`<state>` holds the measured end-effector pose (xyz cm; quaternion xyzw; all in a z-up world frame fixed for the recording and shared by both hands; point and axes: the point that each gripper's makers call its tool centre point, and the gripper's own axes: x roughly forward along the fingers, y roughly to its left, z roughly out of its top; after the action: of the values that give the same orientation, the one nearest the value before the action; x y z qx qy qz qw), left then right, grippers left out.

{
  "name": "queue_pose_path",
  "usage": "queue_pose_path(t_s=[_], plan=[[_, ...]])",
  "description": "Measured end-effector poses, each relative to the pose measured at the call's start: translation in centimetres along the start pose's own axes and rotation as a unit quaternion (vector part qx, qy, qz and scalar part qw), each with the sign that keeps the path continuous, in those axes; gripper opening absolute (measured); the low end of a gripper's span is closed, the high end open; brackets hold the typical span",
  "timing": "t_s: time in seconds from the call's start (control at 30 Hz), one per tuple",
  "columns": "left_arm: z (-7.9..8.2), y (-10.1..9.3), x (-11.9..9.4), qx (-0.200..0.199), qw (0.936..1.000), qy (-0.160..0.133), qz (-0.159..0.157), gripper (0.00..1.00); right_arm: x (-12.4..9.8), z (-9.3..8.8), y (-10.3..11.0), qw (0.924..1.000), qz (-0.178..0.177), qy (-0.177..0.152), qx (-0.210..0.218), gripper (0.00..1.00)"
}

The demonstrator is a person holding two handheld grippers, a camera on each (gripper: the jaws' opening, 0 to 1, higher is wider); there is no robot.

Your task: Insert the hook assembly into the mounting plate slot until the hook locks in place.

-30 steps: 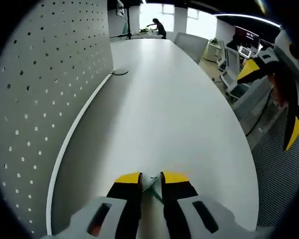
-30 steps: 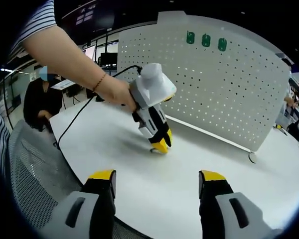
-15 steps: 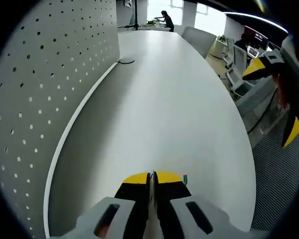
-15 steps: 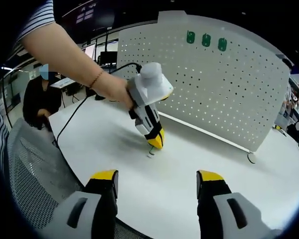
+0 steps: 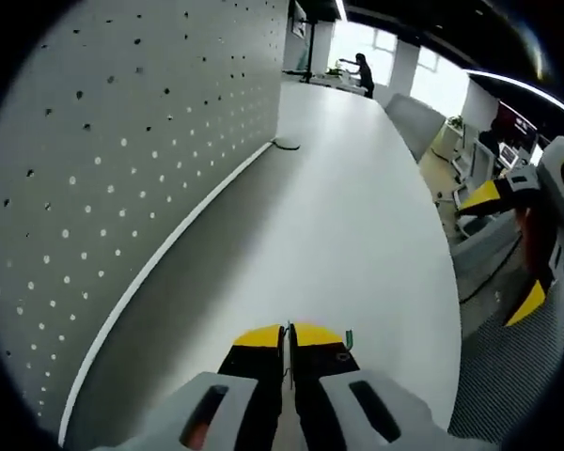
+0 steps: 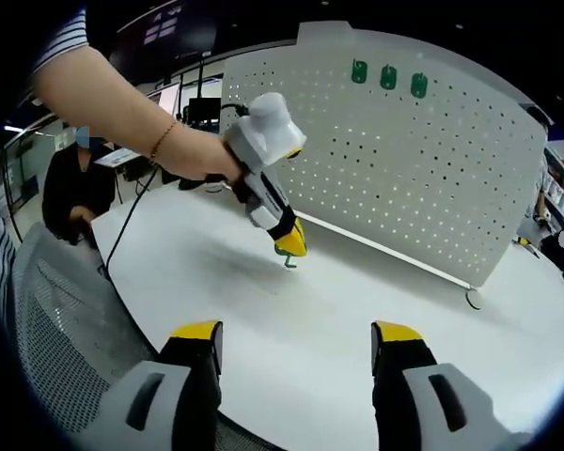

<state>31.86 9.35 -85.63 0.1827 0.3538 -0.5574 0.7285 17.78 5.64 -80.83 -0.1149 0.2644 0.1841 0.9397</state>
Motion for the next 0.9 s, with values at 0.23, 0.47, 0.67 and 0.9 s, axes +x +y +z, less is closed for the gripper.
queue_pose_path(t_s=[0.23, 0.47, 0.67, 0.9], plan=[[1.7, -0.2, -3.3, -0.04, 0.9979, -0.047, 0.022, 0.01, 0.0, 0.1, 0.1, 1.0, 0.001, -0.003, 0.0, 0.61], [2.6, -0.7, -5.8, -0.073, 0.993, -0.085, 0.037, 0.01, -0.1, 0.2, 0.3, 1.0, 0.006, -0.005, 0.0, 0.62], [2.8, -1.6, -8.0, -0.093, 0.9885, -0.108, 0.05, 0.01, 0.0, 0.3, 0.4, 0.9999, 0.01, -0.006, -0.002, 0.62], [2.9, -2.4, -10.3, -0.129, 0.9799, -0.138, 0.063, 0.01, -0.2, 0.4, 0.4, 0.9999, 0.011, -0.007, 0.001, 0.62]])
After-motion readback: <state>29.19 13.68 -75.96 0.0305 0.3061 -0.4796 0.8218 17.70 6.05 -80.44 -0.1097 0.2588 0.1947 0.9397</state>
